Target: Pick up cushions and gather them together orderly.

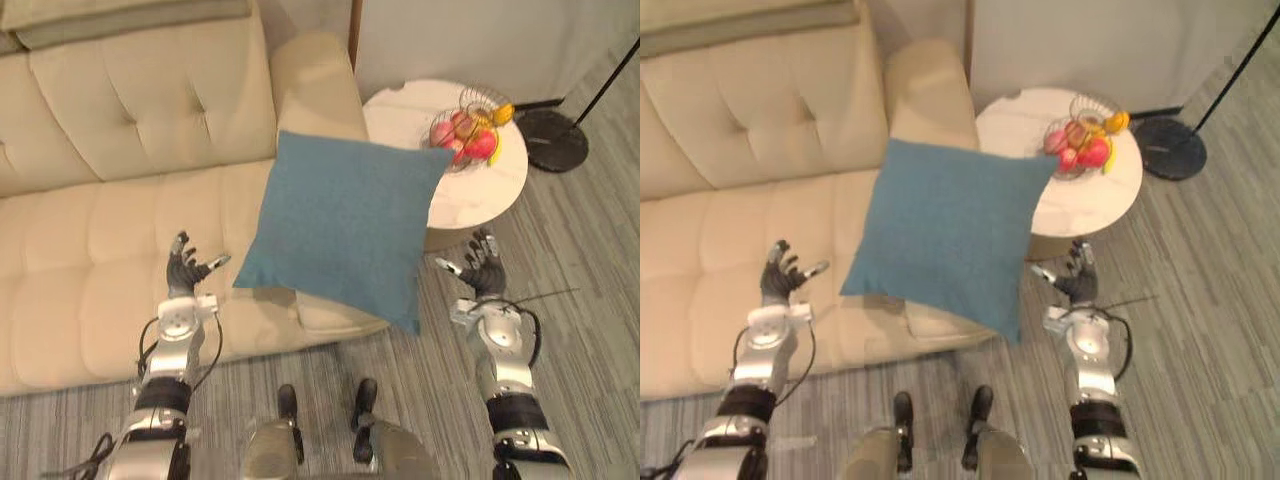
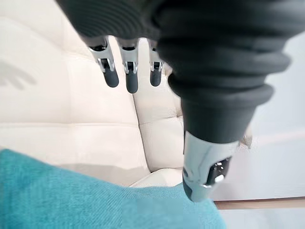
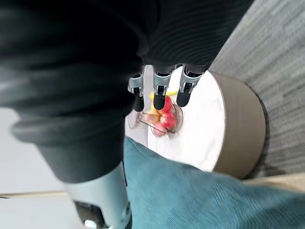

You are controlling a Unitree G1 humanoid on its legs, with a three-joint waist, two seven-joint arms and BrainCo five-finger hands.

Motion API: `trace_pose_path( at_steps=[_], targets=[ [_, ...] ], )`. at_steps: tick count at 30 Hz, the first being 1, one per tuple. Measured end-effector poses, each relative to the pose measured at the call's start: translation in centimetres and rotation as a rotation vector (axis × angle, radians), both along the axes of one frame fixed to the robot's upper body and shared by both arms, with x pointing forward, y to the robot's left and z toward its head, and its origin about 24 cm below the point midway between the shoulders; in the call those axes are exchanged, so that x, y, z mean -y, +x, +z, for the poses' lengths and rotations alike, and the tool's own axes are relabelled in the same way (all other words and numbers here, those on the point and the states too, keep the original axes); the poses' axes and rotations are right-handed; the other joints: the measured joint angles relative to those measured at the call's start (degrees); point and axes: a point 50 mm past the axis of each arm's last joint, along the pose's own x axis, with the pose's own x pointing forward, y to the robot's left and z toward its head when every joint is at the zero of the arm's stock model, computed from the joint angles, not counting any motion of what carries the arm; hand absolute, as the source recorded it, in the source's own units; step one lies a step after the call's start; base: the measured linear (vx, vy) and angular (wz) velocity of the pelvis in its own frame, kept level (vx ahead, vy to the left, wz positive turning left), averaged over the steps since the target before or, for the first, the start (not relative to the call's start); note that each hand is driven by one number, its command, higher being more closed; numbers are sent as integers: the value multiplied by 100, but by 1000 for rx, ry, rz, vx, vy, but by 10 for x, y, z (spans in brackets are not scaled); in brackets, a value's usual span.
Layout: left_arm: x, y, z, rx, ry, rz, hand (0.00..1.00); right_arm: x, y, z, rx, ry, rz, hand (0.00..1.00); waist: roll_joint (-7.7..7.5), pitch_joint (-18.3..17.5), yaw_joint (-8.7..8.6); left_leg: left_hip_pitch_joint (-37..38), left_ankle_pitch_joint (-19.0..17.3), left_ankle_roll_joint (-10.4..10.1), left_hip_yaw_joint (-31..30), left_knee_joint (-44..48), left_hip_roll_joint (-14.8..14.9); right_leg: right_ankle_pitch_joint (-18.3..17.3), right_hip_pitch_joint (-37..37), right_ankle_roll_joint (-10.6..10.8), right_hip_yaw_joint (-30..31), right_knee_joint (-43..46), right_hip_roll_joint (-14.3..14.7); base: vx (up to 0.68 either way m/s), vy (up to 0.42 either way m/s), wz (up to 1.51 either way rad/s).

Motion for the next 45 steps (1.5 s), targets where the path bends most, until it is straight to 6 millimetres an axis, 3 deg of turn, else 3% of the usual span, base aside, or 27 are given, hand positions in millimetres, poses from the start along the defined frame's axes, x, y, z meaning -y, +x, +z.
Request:
trace_pose_path(
  at_steps=[7,10,13,16,22,23,29,39,43,45],
  targets=[
    [26,32,27,37,46,-84,0,-19,13,5,15,70,23,0,-112,468,42,-564,-46,59,-6,544,45,-65,-707,-41,147,791,-127,-119,13,-2],
    [36,44,47,82,60,-109,0,-39,22,14,45,82,84,0,-200,648,53,-931,-79,87,-13,793,61,-127,-1068,-62,175,1046,-170,-204,-5,3],
    [48,49,48,79,68,-146,0,-54,23,12,43,135,115,0,-243,692,78,-1255,-85,81,-35,1011,115,-113,-1313,-73,138,1107,-157,-171,-29,1],
    [67,56,55,96,53,-186,0,-65,27,18,59,142,139,0,-273,717,86,-1582,-74,73,-84,1125,162,-8,-1510,-62,66,1059,-133,-121,-25,6],
    [98,73,98,203,34,-248,0,-76,45,49,136,152,149,0,-318,802,83,-2185,48,103,-165,1252,222,399,-1839,-119,-20,649,-50,-43,-7,2],
    [101,75,106,222,31,-252,100,-77,47,53,147,168,151,100,-320,804,81,-2277,55,108,-165,1282,239,505,-1879,-134,-23,569,-27,7,7,-5],
    [112,79,139,316,29,-263,100,-78,52,70,208,249,142,100,-326,808,87,-2566,56,129,-172,1439,291,733,-1946,-108,-23,240,59,28,2,-1],
    [132,65,191,555,-87,-327,100,-84,51,103,345,305,182,100,-338,814,107,-2570,-29,131,16,1574,380,887,-1920,-109,154,78,131,29,3,-10],
    [145,58,195,597,-110,-373,100,-83,44,92,330,321,173,100,-340,815,120,-2090,-27,128,123,1364,349,852,-1580,-77,271,75,112,72,-2,-7],
    [148,52,187,600,-112,-396,100,-84,33,78,315,348,169,100,-340,815,94,-1776,1,102,143,1148,297,764,-1371,-39,287,85,77,71,-15,1]
  ],
)
